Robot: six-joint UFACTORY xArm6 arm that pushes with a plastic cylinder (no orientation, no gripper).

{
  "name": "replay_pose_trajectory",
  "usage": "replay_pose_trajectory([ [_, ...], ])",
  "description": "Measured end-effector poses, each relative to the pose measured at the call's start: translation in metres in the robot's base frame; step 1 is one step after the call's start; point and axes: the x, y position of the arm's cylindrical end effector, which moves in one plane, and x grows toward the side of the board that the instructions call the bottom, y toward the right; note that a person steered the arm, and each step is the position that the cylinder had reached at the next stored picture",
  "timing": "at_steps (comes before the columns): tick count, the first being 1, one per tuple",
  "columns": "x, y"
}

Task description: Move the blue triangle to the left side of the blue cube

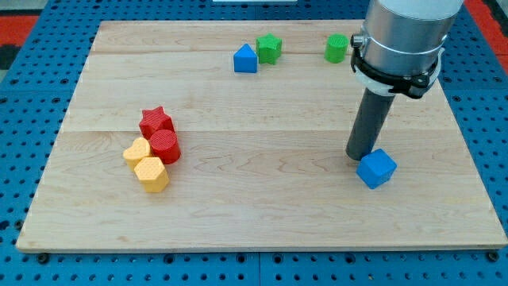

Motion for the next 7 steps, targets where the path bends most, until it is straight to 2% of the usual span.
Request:
replay_pose_trajectory([
  [1,0.009,0.002],
  [2,-0.035,-0.019],
  [3,-0.117,-0.065],
  [4,-0.167,-0.124],
  [5,-0.200,-0.153],
  [7,-0.256,-0.164],
])
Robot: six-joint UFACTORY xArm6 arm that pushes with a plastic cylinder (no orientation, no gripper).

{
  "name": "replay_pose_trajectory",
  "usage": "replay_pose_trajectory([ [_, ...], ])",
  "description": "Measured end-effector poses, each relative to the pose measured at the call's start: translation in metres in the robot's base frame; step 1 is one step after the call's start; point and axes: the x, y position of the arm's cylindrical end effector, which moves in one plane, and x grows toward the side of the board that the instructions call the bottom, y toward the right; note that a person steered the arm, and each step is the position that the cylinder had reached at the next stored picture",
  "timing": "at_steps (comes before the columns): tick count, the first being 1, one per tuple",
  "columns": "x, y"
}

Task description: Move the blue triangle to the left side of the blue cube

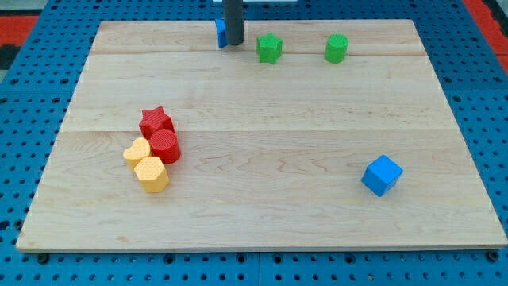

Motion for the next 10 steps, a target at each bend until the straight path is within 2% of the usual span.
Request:
replay_pose_trajectory([
  [1,-0.024,0.006],
  [2,-0.042,-0.015],
  [4,-0.015,-0.086],
  [5,-0.016,-0.156],
  [7,0.063,-0.071],
  [8,0.077,-0.066],
  [9,0.088,-0.033],
  [10,0.049,-0.045],
])
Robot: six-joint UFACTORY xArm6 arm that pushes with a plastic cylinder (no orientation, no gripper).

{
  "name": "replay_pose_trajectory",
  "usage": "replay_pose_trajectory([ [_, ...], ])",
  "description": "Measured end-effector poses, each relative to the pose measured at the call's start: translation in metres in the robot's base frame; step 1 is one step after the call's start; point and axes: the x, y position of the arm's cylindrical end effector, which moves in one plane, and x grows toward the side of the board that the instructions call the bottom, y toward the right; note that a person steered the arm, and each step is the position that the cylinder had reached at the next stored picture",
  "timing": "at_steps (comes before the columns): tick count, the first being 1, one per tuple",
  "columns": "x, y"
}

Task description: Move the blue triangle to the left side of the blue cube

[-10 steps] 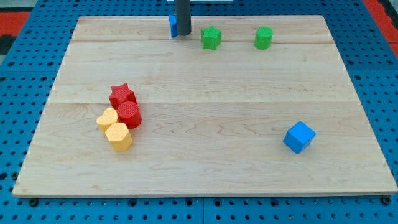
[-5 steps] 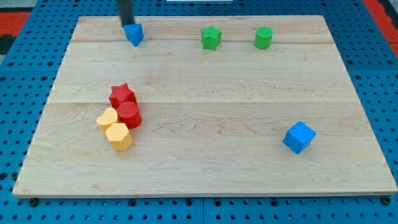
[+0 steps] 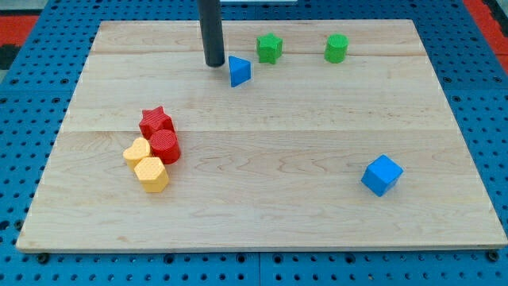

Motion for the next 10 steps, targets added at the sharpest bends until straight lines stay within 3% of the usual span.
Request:
replay_pose_trajectory([
  [1,0.027,0.065],
  [2,0.101,0.124],
  [3,0.101,0.096],
  [4,0.059,0.077],
  [5,0.044,0.049],
  [6,0.064,0.031],
  [7,0.107,0.059],
  [8,0.122,0.110],
  [9,0.093,0.105],
  [10,0.094,0.132],
])
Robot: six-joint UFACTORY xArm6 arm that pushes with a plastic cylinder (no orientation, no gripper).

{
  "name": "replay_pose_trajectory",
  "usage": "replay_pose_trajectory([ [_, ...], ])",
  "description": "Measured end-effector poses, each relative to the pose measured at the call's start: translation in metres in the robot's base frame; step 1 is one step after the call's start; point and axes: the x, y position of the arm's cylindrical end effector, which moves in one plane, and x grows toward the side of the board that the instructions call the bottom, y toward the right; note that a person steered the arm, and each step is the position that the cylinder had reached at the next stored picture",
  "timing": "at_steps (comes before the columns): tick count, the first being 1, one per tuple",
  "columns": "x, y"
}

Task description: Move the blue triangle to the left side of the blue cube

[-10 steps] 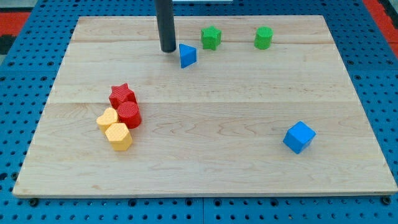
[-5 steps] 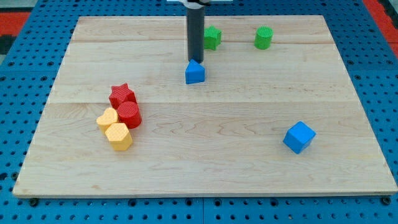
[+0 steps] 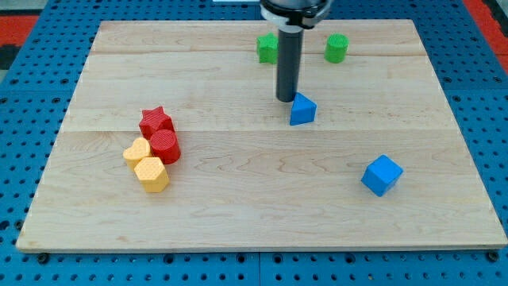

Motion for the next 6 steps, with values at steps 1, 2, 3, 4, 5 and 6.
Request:
replay_pose_trajectory([
  [1,0.042,0.028],
  [2,0.085,0.028],
  [3,0.087,-0.027],
  [4,0.113,-0.014],
  [5,0.128,0.035],
  [6,0.126,0.029],
])
